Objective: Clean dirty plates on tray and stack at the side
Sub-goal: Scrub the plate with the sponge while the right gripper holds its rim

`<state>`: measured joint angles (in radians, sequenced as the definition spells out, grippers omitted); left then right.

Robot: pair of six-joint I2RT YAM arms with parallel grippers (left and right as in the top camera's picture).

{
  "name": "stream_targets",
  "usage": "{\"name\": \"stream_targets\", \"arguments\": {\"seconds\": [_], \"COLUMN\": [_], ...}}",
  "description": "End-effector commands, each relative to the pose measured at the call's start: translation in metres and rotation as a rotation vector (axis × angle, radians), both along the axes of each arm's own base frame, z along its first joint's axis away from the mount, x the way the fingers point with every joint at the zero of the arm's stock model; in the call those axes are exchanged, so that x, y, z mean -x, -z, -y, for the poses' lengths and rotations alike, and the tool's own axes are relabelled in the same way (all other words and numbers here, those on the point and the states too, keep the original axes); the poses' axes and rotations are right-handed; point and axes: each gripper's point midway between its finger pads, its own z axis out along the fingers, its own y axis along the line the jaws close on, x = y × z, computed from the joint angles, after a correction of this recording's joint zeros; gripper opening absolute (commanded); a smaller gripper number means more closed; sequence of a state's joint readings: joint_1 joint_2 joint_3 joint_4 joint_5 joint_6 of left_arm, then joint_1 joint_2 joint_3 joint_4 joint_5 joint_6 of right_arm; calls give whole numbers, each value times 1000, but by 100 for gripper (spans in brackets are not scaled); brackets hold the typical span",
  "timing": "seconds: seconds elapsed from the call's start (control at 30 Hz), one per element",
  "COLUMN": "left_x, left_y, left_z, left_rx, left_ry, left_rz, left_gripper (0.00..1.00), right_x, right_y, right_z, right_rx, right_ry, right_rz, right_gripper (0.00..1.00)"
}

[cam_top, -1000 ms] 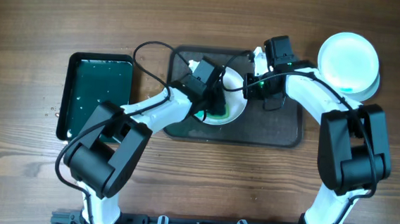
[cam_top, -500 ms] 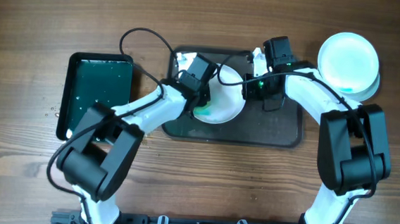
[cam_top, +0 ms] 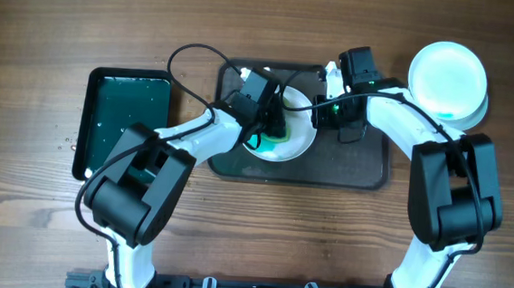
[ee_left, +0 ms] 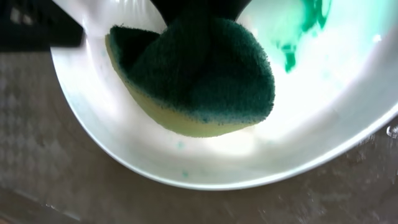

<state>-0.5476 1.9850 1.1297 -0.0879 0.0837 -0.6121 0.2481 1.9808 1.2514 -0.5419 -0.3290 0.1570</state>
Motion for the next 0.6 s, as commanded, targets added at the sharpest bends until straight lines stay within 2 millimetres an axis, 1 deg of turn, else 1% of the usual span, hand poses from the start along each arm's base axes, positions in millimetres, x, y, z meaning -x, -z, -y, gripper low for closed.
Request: {"name": "stream_targets", "arguments": {"seconds": [0.0,0.07,0.2,0.3,0.33,0.4,0.47,0.57], "left_x": [-15,-23,-34,-41,-45,-50,-57,-66], "left_y": [11,9,7,-2,-8,-15,-25,-55], "left_z": [-25,-39,-74,-92,-100,-104,-103,-94], "left_rx": [-120,-206,-395,-480,-515,-527,-505,-429], "left_ry": [-97,-113,-202,-278,-317,-352,-373,-405], "left_rz": [58,113,191,247,281,319,357,430], "left_gripper": [4,4,4,4,4,4,4,4], "right_x": [0,0,0,1,1,1,1,3], "right_y": [3,3,3,4,4,4,4,5], "right_z": [1,1,1,1,1,1,2,5], "right_rx": [1,1,1,2,2,4,9,27], "right_ry": [2,1,0,0,-1,-9,-22,-17], "right_rz": [-6,-7,-7,-10,-9,-6,-3,-10], "right_gripper": [4,5,4,4,4,4,5,4]}}
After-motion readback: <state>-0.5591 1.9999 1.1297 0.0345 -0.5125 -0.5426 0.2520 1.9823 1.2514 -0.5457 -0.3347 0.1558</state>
